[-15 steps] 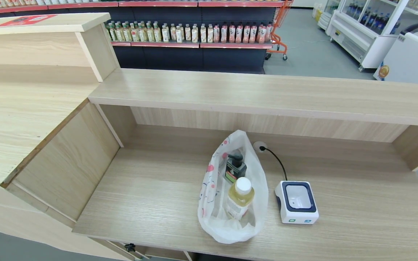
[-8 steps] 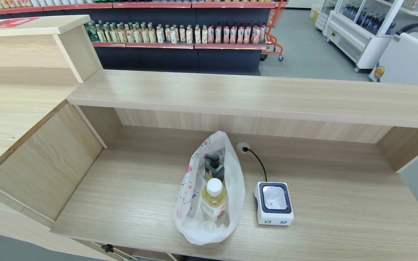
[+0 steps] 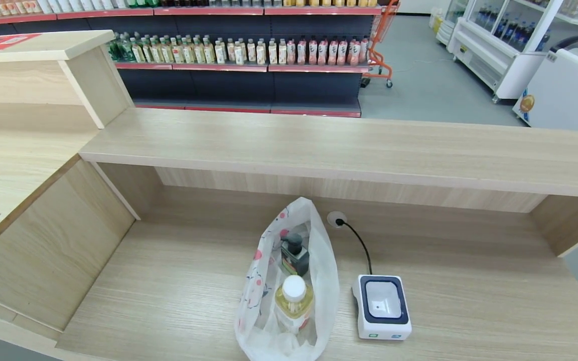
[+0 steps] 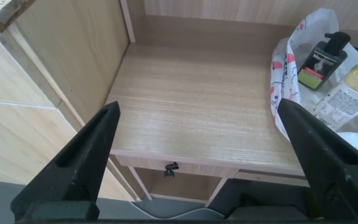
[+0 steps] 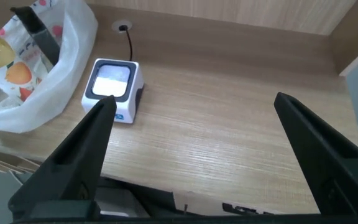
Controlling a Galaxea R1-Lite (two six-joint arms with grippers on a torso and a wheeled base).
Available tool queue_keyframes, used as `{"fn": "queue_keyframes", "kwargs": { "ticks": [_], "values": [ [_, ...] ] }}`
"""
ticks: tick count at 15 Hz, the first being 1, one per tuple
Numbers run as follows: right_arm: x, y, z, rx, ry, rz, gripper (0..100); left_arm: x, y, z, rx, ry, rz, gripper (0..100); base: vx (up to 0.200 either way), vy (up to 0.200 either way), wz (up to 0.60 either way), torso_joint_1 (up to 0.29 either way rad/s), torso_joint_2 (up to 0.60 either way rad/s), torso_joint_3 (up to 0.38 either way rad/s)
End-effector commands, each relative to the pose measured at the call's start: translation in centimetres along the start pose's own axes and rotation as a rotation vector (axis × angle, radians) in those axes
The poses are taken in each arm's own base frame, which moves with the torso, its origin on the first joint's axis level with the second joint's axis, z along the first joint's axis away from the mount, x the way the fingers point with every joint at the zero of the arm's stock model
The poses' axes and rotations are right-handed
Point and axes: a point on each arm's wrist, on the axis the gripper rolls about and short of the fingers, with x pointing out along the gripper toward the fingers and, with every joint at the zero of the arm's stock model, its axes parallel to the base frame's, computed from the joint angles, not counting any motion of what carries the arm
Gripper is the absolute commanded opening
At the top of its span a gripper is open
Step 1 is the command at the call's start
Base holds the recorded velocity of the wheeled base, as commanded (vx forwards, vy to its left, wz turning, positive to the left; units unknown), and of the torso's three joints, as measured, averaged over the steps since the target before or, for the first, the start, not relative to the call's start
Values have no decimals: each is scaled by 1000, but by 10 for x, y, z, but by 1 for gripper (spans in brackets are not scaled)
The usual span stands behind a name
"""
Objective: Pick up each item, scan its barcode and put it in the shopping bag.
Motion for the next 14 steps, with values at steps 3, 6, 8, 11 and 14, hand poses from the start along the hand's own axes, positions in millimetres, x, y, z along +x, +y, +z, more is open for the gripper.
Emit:
{"fn": "queue_keyframes", "kwargs": {
  "ticks": [3, 6, 8, 11, 14],
  "values": [
    [0, 0, 0, 29, 1, 2, 100, 0, 0, 0, 0, 1, 1, 100, 0, 0, 0, 0, 0, 0],
    [0, 0, 0, 26, 3, 2, 0, 0, 0, 0, 0, 1, 2, 100, 0, 0, 0, 0, 0, 0],
    [0, 0, 0, 32, 1, 1, 0, 0, 0, 0, 0, 1, 1, 100, 0, 0, 0, 0, 0, 0],
    [0, 0, 0, 32, 3, 1, 0, 0, 0, 0, 0, 1, 1, 100, 0, 0, 0, 0, 0, 0],
    [0, 0, 0, 32, 1, 1, 0, 0, 0, 0, 0, 1, 1, 100, 0, 0, 0, 0, 0, 0]
  ]
}}
